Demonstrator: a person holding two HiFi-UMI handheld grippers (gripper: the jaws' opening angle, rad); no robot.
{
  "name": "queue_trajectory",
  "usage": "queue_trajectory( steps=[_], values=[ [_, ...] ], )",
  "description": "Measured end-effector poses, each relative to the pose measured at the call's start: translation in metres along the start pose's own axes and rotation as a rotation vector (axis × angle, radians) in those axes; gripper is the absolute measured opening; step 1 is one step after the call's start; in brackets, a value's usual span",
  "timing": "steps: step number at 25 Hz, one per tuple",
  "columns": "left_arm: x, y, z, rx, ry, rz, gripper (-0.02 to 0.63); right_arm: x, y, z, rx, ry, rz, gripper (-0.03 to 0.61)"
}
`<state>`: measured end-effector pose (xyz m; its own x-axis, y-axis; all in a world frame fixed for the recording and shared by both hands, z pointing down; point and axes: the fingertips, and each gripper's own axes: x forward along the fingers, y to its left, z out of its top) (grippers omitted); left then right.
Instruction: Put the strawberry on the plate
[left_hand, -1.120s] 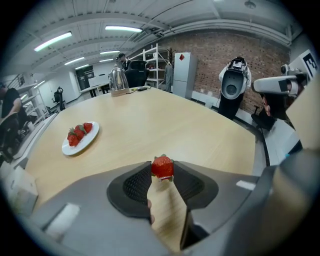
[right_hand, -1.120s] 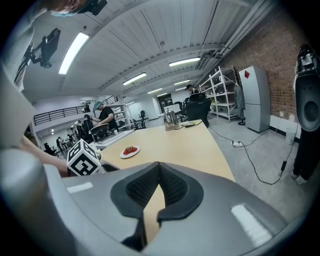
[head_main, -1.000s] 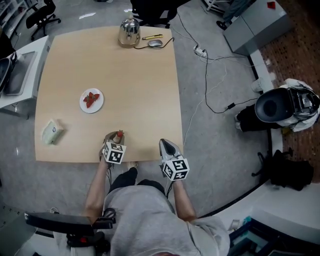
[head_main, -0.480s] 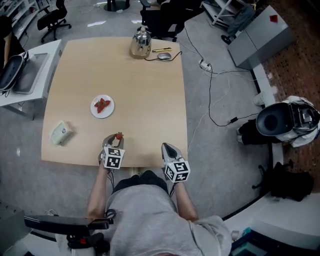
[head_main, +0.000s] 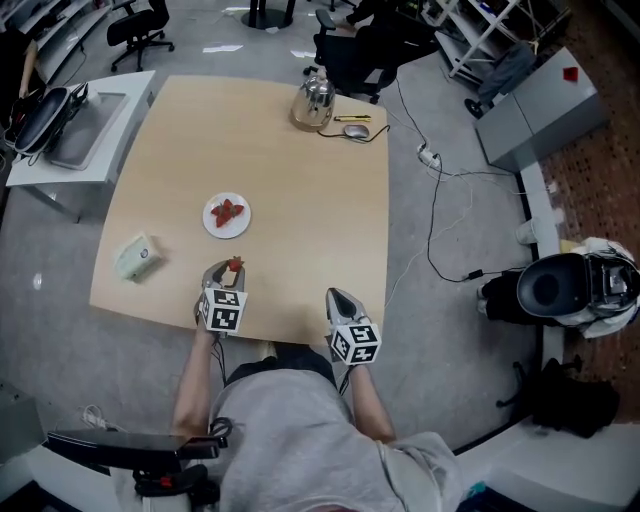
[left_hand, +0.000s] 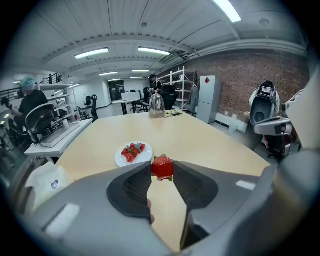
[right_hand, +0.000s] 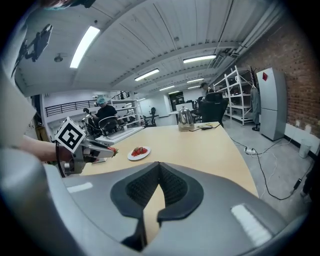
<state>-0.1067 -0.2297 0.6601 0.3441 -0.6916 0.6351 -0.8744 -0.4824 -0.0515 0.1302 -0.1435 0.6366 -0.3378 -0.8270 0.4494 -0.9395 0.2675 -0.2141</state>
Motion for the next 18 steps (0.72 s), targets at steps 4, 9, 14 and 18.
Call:
queue_trajectory(
  steps=[4, 9, 14, 18],
  values=[
    [0.008, 0.014, 0.009, -0.015, -0.003, 0.031, 0.155, 0.011, 0.000, 0.005, -0.010, 0.018, 0.020, 0.006],
    [0.023, 0.026, 0.015, -0.033, 0.010, 0.048, 0.153, 0.027, -0.005, 0.010, -0.019, 0.039, 0.031, 0.006],
    [0.047, 0.034, 0.015, -0.049, 0.040, 0.060, 0.154, 0.040, -0.018, 0.015, -0.010, 0.051, 0.030, 0.006],
    [0.068, 0.041, 0.013, -0.061, 0.066, 0.068, 0.153, 0.051, -0.030, 0.012, 0.005, 0.070, 0.024, 0.006]
  ],
)
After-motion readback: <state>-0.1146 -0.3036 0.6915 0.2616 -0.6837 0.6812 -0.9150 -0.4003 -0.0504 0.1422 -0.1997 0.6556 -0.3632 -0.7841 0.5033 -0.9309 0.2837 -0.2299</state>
